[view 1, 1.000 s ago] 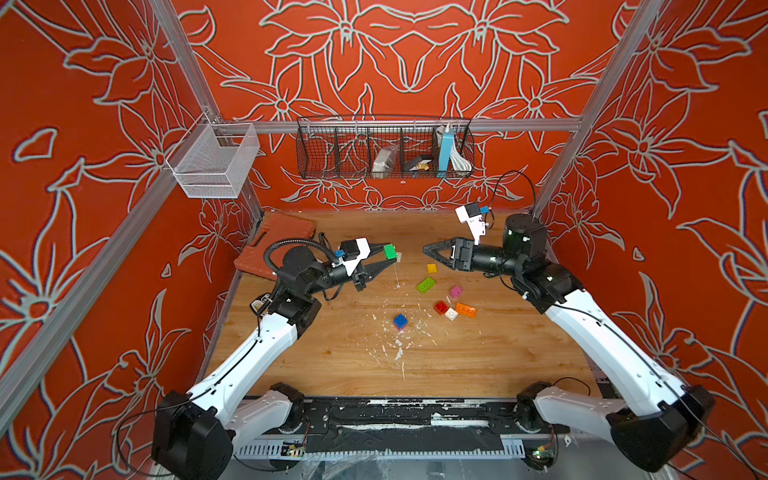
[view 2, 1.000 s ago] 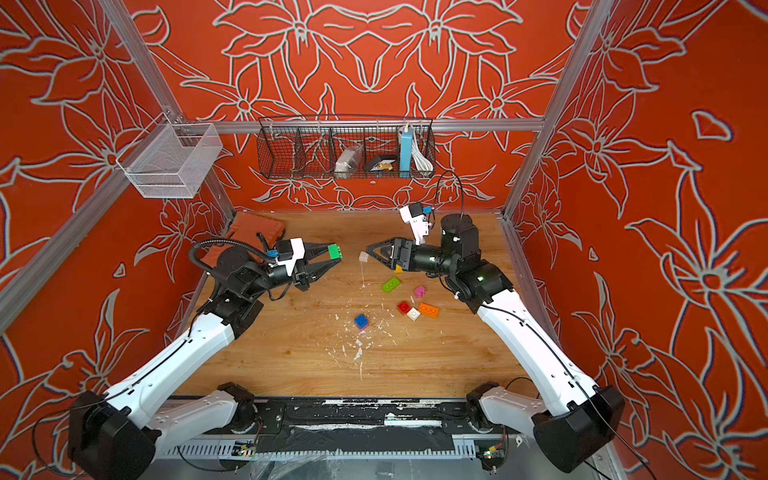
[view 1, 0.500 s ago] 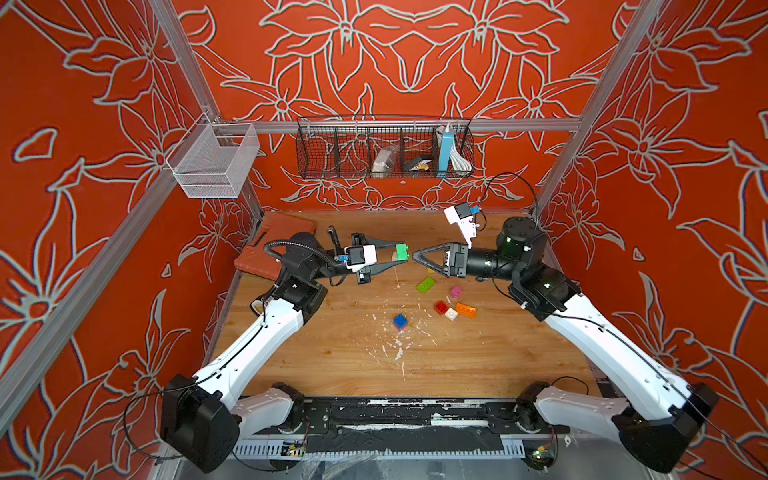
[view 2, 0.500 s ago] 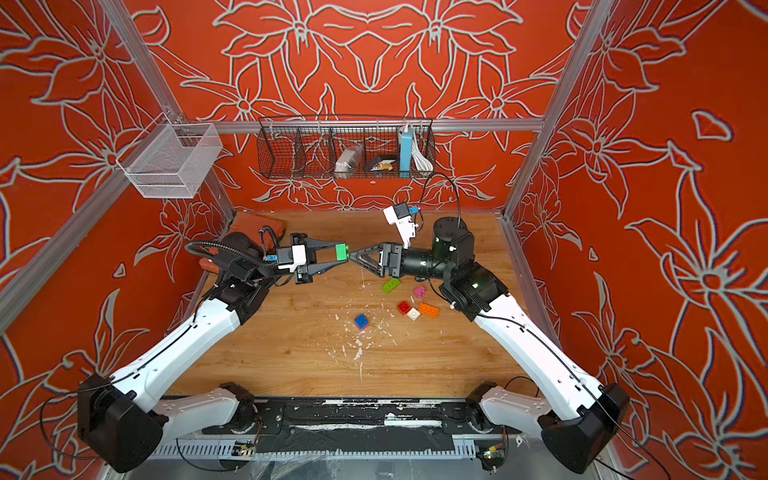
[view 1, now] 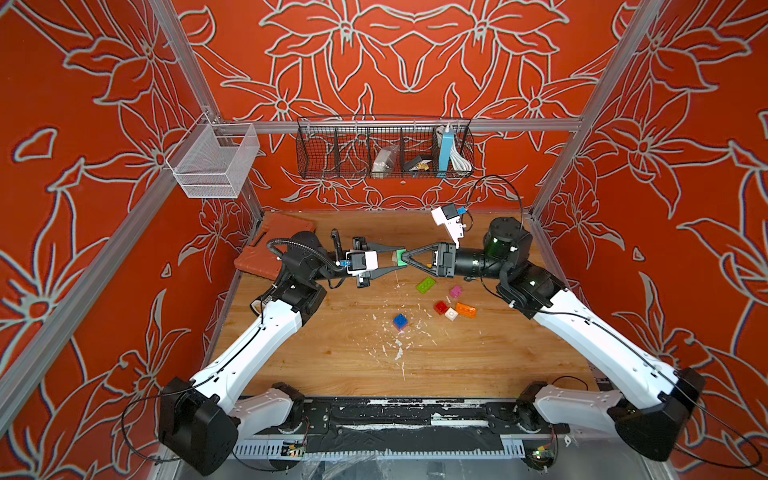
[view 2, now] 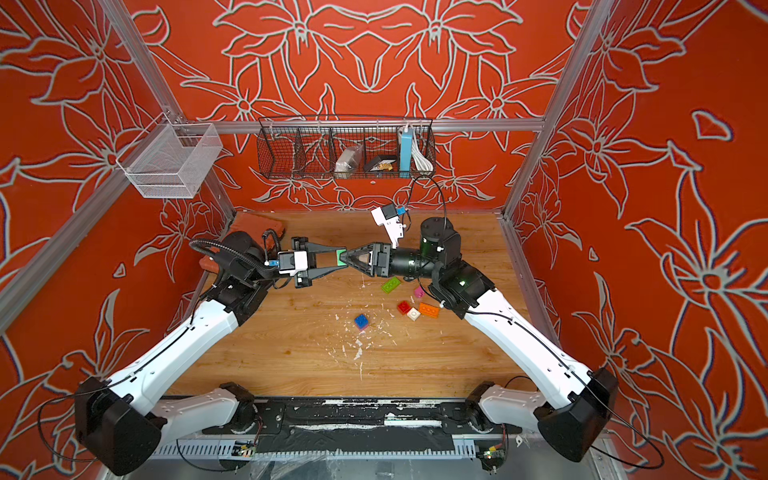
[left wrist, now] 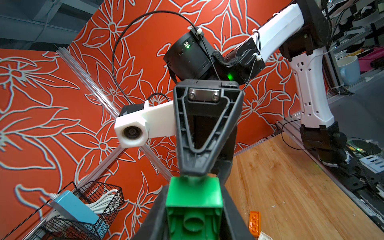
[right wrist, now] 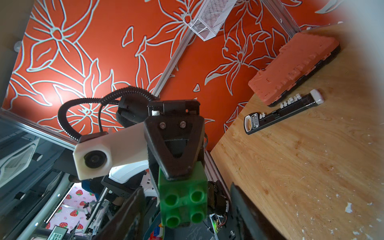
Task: Assemble the letter r with lego
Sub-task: Pick up the lego brick from the center of the board.
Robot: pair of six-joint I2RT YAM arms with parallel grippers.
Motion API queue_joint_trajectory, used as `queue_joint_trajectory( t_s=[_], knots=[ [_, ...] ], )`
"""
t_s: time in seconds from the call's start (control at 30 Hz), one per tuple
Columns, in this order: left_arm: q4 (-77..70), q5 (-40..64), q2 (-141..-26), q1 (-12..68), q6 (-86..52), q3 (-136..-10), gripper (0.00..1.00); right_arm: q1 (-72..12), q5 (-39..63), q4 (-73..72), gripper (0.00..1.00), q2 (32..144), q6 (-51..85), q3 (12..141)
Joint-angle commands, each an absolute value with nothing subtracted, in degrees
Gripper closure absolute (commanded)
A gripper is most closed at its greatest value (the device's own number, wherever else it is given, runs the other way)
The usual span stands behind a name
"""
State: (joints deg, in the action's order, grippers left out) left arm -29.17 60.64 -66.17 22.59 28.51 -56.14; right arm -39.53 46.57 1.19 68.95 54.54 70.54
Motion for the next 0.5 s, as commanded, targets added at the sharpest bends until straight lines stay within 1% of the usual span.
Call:
queue_joint_trajectory(
  t_s=[0.0, 0.13, 0.23, 0.37, 0.47],
  knots=[
    [-29.6, 62.1, -64.9, 22.9, 29.5, -57.5, 1.0, -40.0, 46.6, -0.5, 0.41, 68.4, 54.4, 72.7],
    [-29.5, 62.0, -65.2, 22.9, 29.3, -57.6, 1.0, -40.1, 47.0, -0.5, 0.48, 68.5, 54.3, 72.6],
    [-29.5, 62.1, -65.0, 22.9, 28.9, -57.6, 1.0, -40.4, 47.2, -0.8, 0.5, 68.4, 54.3, 72.4],
    [-29.4, 62.2, -65.0, 22.9, 28.6, -57.7, 1.0, -40.7, 47.4, -0.7, 0.55, 68.5, 54.0, 72.7],
    [-29.1, 62.4, -65.0, 22.9, 28.6, -57.8, 1.0, -40.8, 47.9, -0.8, 0.56, 68.8, 54.1, 72.9]
  ],
)
